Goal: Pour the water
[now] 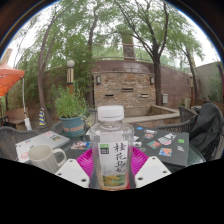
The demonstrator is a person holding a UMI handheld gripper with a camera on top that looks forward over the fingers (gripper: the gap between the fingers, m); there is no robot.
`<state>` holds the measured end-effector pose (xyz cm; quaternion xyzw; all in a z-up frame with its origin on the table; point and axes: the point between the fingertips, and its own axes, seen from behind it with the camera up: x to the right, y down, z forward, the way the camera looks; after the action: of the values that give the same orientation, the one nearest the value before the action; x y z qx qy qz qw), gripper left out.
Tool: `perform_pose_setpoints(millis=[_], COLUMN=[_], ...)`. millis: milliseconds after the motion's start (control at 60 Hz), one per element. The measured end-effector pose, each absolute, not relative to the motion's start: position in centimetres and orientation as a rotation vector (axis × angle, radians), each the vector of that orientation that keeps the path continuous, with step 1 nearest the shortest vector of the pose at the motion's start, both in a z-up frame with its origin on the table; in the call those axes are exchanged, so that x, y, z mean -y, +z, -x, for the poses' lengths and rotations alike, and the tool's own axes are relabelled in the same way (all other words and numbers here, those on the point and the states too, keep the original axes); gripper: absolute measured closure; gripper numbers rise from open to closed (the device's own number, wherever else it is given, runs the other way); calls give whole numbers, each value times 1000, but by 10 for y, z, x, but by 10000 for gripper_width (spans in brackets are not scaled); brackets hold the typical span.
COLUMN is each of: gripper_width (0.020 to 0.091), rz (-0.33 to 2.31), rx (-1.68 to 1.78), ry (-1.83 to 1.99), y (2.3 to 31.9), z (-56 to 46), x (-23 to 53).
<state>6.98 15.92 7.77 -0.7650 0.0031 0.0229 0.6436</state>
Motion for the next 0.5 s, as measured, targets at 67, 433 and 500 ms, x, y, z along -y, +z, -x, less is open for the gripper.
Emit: perform_pose_setpoints(millis=[67,433,500], gripper_width=[642,443,273], rz=[1709,1721,1863], rx=[12,-7,-12], ry=[61,65,49], y=[72,71,53], z=[-70,-74,-78], x=[-156,-151,-150])
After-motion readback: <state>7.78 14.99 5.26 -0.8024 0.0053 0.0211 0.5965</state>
